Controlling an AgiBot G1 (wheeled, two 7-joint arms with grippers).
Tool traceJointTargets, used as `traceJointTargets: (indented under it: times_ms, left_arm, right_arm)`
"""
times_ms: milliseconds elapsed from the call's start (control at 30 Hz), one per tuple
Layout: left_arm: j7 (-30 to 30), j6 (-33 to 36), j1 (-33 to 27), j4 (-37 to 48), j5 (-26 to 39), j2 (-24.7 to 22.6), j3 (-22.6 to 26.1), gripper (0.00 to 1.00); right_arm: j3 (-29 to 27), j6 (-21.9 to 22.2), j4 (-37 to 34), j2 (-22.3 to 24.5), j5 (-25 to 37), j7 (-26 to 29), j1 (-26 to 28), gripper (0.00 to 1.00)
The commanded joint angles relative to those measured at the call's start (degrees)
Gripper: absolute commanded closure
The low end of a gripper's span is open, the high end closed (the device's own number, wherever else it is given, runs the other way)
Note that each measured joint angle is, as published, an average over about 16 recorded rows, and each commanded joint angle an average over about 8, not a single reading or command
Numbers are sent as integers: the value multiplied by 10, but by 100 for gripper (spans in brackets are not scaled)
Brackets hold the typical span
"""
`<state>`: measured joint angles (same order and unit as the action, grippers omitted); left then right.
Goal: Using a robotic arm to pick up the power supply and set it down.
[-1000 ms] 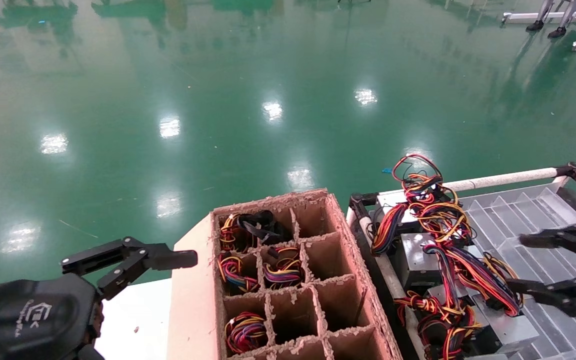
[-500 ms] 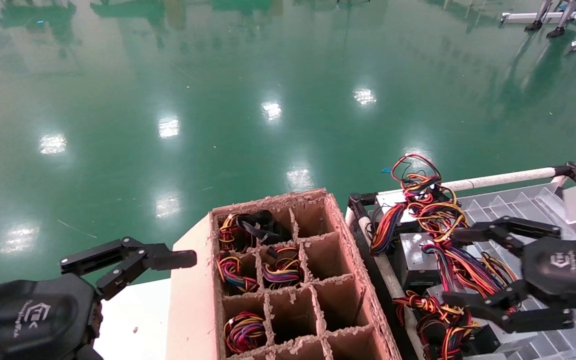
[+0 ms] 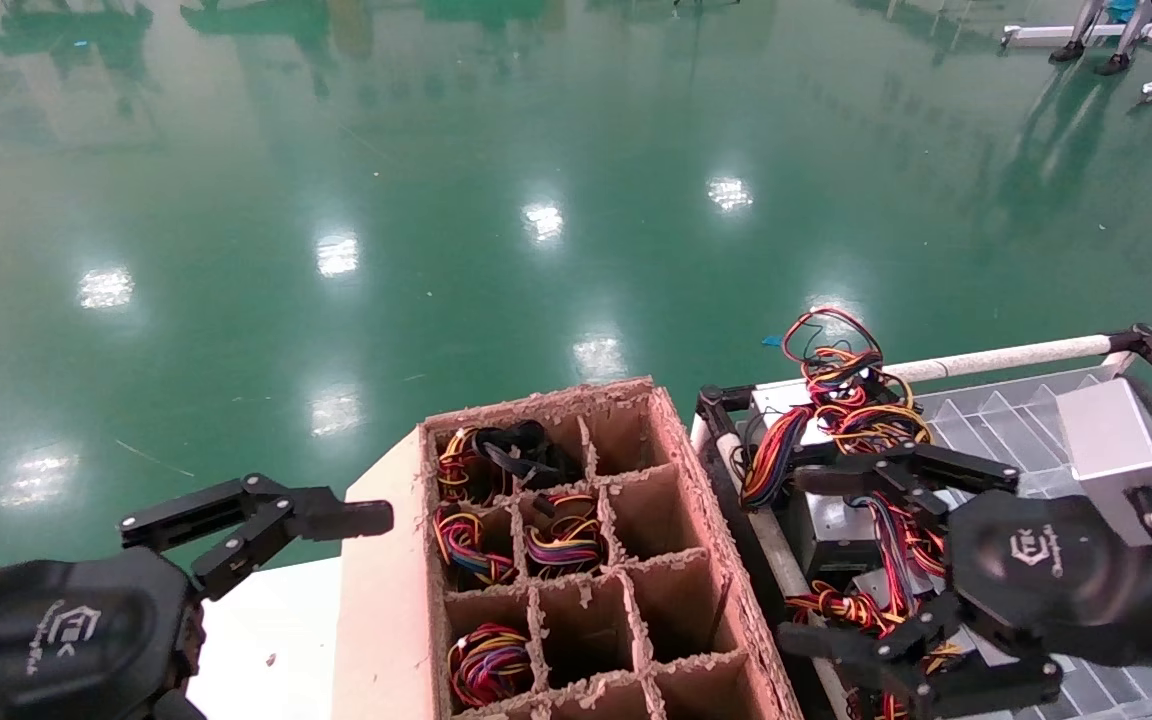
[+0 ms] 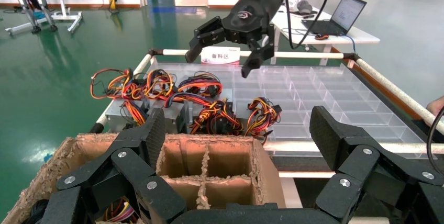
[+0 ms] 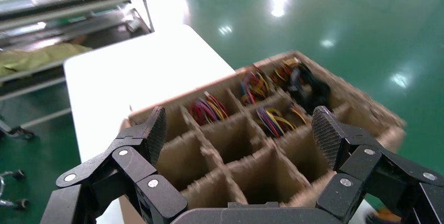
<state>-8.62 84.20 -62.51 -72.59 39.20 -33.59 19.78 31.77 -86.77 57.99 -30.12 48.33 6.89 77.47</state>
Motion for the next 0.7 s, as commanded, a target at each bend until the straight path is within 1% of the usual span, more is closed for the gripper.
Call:
traceJointTargets:
  times_ms: [33, 567, 700]
  left_arm:
    - [0, 0, 0, 0, 0, 0, 0, 0]
    - [0, 0, 0, 0, 0, 0, 0, 0]
    - [0, 0, 0, 0, 0, 0, 0, 0]
  right_arm:
    - [-15, 1, 15, -5, -6, 4, -15, 0]
    - [-134, 9, 132, -42, -55, 33, -135, 0]
    - [-149, 10, 147, -46, -60, 36, -150, 0]
